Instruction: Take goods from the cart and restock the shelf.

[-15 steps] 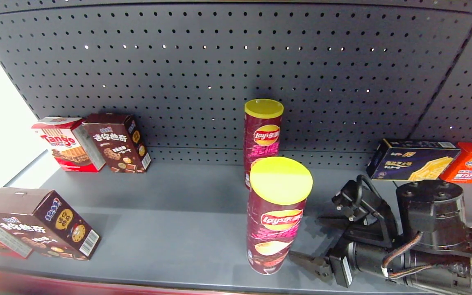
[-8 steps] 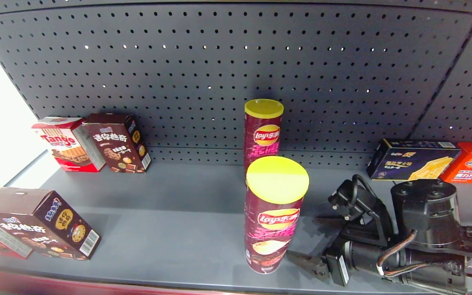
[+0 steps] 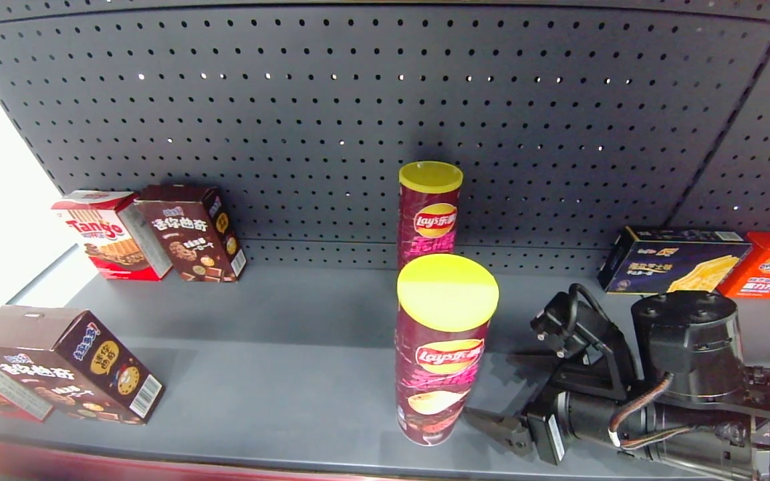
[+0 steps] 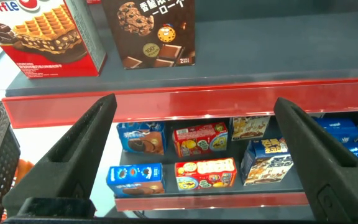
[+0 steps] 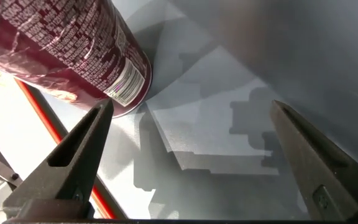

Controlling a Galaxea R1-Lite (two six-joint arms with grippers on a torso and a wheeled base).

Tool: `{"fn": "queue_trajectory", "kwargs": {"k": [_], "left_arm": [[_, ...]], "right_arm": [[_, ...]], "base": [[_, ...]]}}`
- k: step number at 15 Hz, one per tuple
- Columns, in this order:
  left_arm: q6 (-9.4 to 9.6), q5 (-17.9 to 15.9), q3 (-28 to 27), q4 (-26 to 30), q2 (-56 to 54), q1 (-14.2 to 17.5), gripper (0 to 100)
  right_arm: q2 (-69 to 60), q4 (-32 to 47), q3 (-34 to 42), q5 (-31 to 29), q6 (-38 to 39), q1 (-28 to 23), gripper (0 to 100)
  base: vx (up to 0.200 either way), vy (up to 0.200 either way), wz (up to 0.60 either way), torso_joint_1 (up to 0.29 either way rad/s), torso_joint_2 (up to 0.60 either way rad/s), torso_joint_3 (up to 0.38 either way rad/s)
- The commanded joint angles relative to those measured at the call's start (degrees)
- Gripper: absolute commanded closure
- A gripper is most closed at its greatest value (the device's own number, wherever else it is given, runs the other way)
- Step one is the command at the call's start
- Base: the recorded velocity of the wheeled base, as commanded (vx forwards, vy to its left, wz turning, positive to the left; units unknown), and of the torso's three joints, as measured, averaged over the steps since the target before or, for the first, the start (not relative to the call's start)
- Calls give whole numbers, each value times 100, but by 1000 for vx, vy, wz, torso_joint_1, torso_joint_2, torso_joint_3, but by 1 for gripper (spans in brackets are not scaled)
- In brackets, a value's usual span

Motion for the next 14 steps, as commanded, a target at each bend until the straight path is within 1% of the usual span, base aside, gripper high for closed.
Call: {"fn": "queue_trajectory", "kwargs": {"k": [1, 5, 7, 8, 10, 11, 13, 14], "left_arm": [[-1, 1, 0, 0, 7, 1, 0], [-1, 1, 0, 0, 7, 1, 0], [8, 1, 0, 0, 7, 1, 0], [17, -8, 0, 0, 7, 1, 0], [17, -8, 0, 0, 7, 1, 0], [17, -8, 0, 0, 7, 1, 0], [-1, 1, 0, 0, 7, 1, 0], [-10, 1, 0, 0, 7, 1, 0]], "right_arm": [[15, -2, -10, 1, -4, 8, 0], [-134, -82, 7, -16, 31, -62, 0], [-372, -169, 7, -34, 48, -246, 0], [-846, -169, -28, -34, 57, -703, 0], [-1382, -169, -10, -25, 57, -1187, 0], [-1857, -161, 51, -25, 57, -1609, 0], [-2622, -117, 227, -25, 57, -2224, 0], [-3175, -90, 464, -16, 57, -2672, 0]], "base": [[0, 0, 0, 0, 0, 0], [0, 0, 0, 0, 0, 0], [0, 0, 0, 0, 0, 0], [0, 0, 0, 0, 0, 0], [0, 0, 0, 0, 0, 0], [0, 0, 0, 0, 0, 0], [0, 0, 0, 0, 0, 0], [0, 0, 0, 0, 0, 0]]}}
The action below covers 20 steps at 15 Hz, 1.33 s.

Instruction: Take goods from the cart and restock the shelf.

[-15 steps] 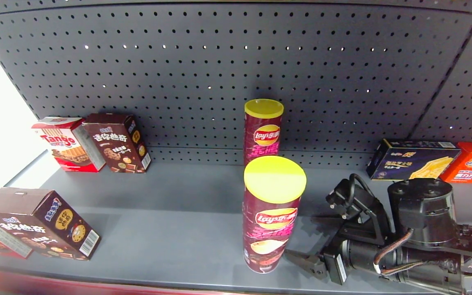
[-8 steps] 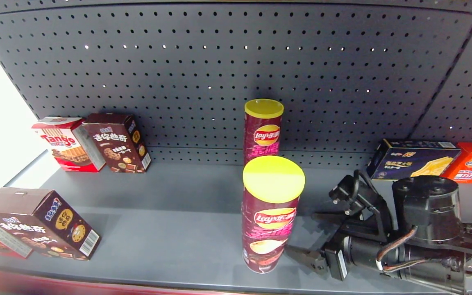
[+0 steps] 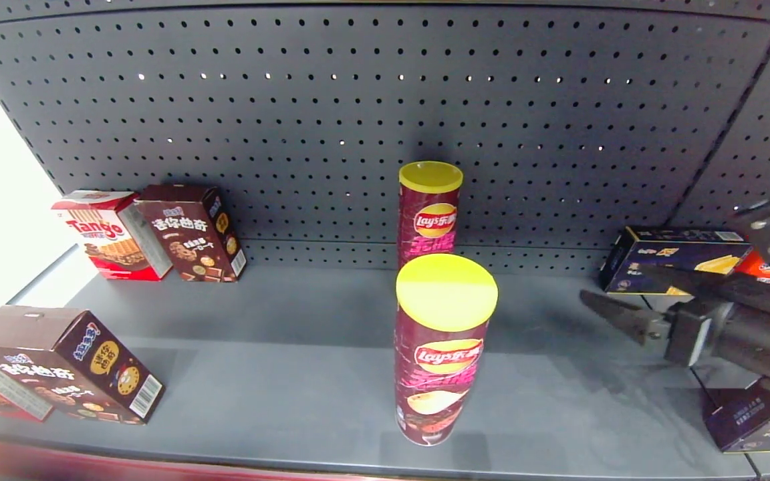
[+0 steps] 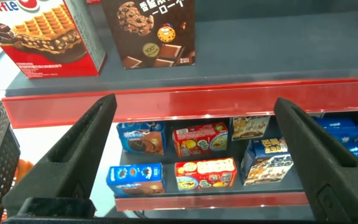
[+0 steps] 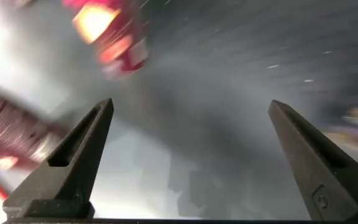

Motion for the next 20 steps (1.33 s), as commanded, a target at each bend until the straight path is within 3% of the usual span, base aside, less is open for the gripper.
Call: {"fn": "queue_trajectory", "kwargs": {"k": [1, 2, 5, 7, 9, 10, 11, 12, 16, 18, 20], "left_arm": [[-3, 1, -2, 0, 7, 1, 0], [6, 1, -2, 0, 7, 1, 0], [6, 1, 7, 0, 7, 1, 0], [6, 1, -2, 0, 7, 1, 0], [6, 1, -2, 0, 7, 1, 0], [6, 1, 7, -9, 7, 1, 0], [-3, 1, 7, -9, 7, 1, 0], [15, 1, 7, -9, 7, 1, 0], [41, -8, 7, -18, 7, 1, 0], [15, 1, 7, -18, 7, 1, 0], [15, 1, 7, -18, 7, 1, 0]], "right_arm": [[-1595, 41, 578, 11, -1, -1127, 0], [-2421, 120, 1149, 19, -10, -1602, 0], [-4231, 657, 2283, -323, -45, -1892, 0], [-5242, 1544, 2529, -438, -45, -1901, 0], [-6534, 3179, 2546, -490, -36, -1909, 0], [-6798, 3443, 2722, -517, -36, -1936, 0], [-6771, 2907, 2960, -517, -45, -1980, 0], [-6771, 2889, 3056, -499, 16, -1980, 0], [-6771, 3188, 3047, -420, 131, -1980, 0], [-7105, 3715, 3030, -675, 280, -2322, 0], [-7158, 3583, 3047, -622, 122, -2217, 0]], "base": [[0, 0, 0, 0, 0, 0], [0, 0, 0, 0, 0, 0], [0, 0, 0, 0, 0, 0], [0, 0, 0, 0, 0, 0], [0, 0, 0, 0, 0, 0], [0, 0, 0, 0, 0, 0], [0, 0, 0, 0, 0, 0], [0, 0, 0, 0, 0, 0], [0, 0, 0, 0, 0, 0], [0, 0, 0, 0, 0, 0], [0, 0, 0, 0, 0, 0]]}}
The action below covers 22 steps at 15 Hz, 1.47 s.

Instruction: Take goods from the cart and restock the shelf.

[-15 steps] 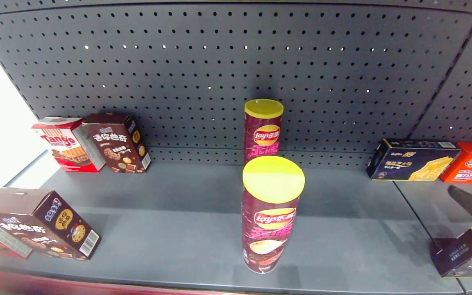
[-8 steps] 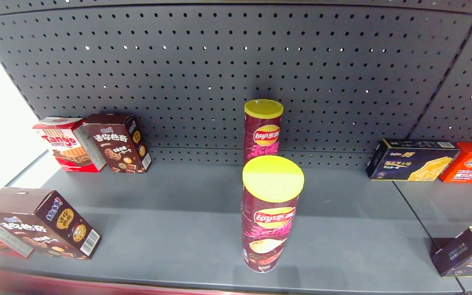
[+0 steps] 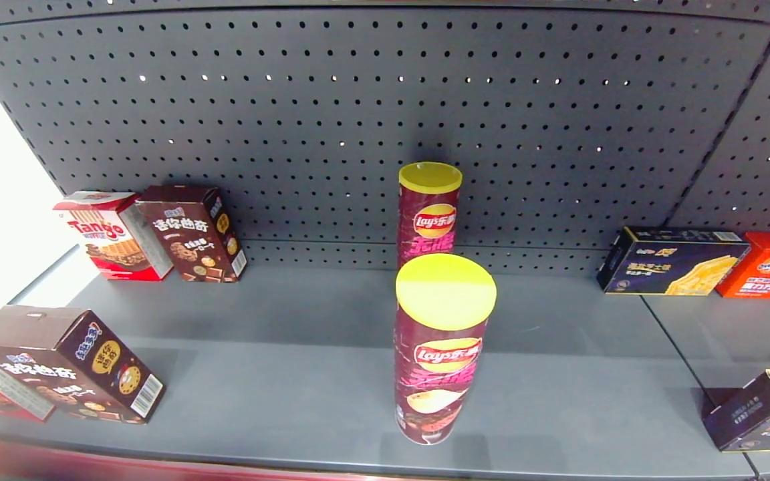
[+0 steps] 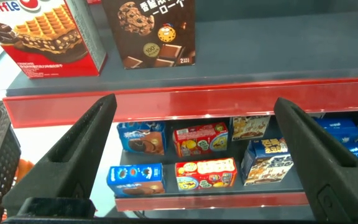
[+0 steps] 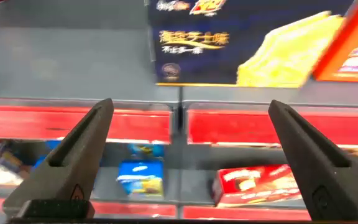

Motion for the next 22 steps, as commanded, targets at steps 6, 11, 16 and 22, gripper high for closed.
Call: {"fn": "queue_trajectory", "kwargs": {"k": [6, 11, 16, 22], "left_arm": [[-10, 10, 3, -1, 7, 1, 0], [8, 10, -6, -1, 7, 1, 0], [17, 10, -6, -1, 7, 1, 0], [8, 10, 3, -1, 7, 1, 0]], "right_arm": [[-154, 2, 9, 97, 21, -26, 0], [-145, 2, 9, 114, 12, -26, 0], [-145, -7, 9, 114, 3, -26, 0], [-145, 2, 9, 132, 12, -26, 0]], "base": [[0, 0, 0, 0, 0, 0], [0, 40, 0, 1, 0, 0], [0, 0, 0, 0, 0, 0], [0, 0, 0, 0, 0, 0]]}}
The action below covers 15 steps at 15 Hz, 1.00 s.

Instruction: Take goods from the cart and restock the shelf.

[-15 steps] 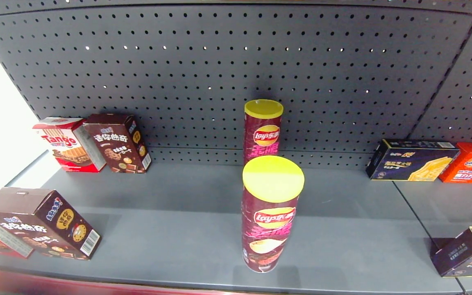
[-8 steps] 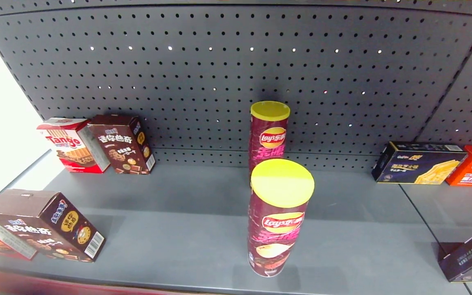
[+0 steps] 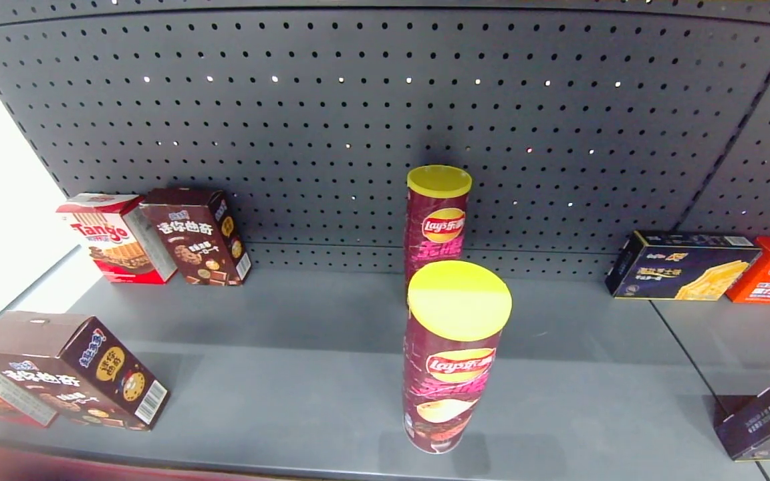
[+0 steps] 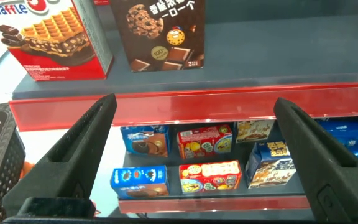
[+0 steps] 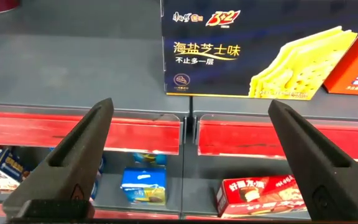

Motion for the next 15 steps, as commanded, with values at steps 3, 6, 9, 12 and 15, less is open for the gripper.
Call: {"fn": "queue_trajectory", "kwargs": {"k": [3, 6, 9, 12, 15], "left_arm": [[2, -1, -4, -1, 7, 1, 0], [-7, 7, -4, -1, 7, 1, 0], [-16, 7, 4, -1, 7, 1, 0], [-7, 7, -4, -1, 7, 1, 0], [-7, 7, -4, -1, 7, 1, 0]], "right_arm": [[16, -1, 1, 3, -2, 2, 0], [16, -1, 1, 12, -2, 2, 0], [16, -1, 1, 12, -2, 2, 0], [16, -1, 1, 12, -2, 2, 0], [16, -1, 1, 12, -2, 2, 0]], "base": [[0, 0, 0, 0, 0, 0], [0, 0, 0, 0, 0, 0], [0, 0, -200, 4, 1, 1], [0, 0, 0, 0, 0, 0], [0, 0, 0, 0, 0, 0]]}}
